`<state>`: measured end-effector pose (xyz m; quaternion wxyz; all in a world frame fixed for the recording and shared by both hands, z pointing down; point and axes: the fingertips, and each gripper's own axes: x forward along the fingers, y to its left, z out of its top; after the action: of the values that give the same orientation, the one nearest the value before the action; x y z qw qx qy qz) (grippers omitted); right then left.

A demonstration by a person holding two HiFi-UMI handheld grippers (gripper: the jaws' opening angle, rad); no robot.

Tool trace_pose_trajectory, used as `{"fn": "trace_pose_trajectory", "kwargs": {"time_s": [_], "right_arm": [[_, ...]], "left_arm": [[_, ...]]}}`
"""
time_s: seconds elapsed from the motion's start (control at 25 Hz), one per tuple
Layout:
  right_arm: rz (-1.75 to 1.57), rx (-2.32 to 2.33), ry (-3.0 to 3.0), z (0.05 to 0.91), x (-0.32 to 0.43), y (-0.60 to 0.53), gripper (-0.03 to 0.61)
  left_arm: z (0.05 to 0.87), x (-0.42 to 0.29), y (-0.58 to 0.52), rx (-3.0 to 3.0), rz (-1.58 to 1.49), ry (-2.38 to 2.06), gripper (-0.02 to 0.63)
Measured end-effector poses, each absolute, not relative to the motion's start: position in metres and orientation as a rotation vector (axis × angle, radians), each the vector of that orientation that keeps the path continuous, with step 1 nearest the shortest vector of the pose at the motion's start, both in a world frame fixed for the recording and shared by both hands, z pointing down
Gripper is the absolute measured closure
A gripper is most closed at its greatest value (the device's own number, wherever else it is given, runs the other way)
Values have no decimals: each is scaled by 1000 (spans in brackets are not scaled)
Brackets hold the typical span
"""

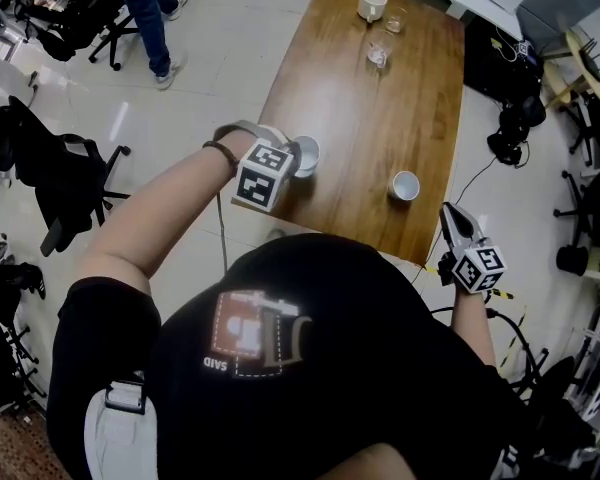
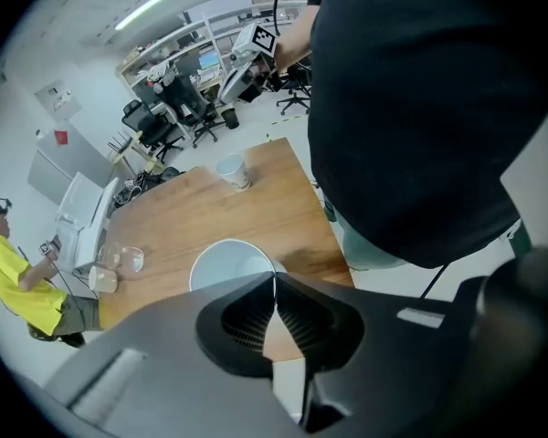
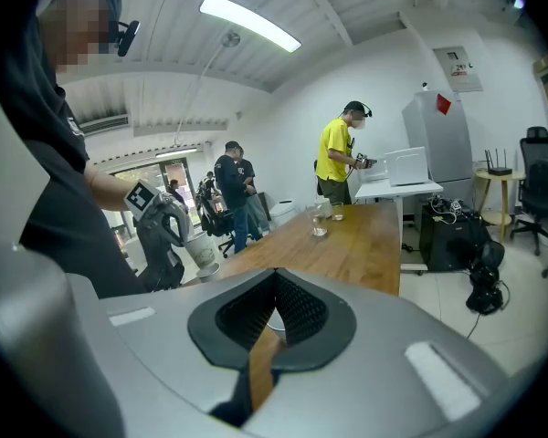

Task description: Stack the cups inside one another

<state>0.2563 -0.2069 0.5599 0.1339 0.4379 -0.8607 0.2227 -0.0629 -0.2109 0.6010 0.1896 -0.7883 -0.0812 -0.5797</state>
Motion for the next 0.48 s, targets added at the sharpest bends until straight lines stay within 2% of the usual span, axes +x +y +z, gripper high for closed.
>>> {"fn": "trace_pose_trajectory", "kwargs": {"time_s": [0.32,0.48], "right_arm": [[646,1282,-2477,559,259,-195,565],[638,1293,-2481,555,260,-192,565]], "left_arm": [[629,-66,-213,-2198,-1703,-213,603],[605,-61,-223,-2266,-1633,-79,520]]}}
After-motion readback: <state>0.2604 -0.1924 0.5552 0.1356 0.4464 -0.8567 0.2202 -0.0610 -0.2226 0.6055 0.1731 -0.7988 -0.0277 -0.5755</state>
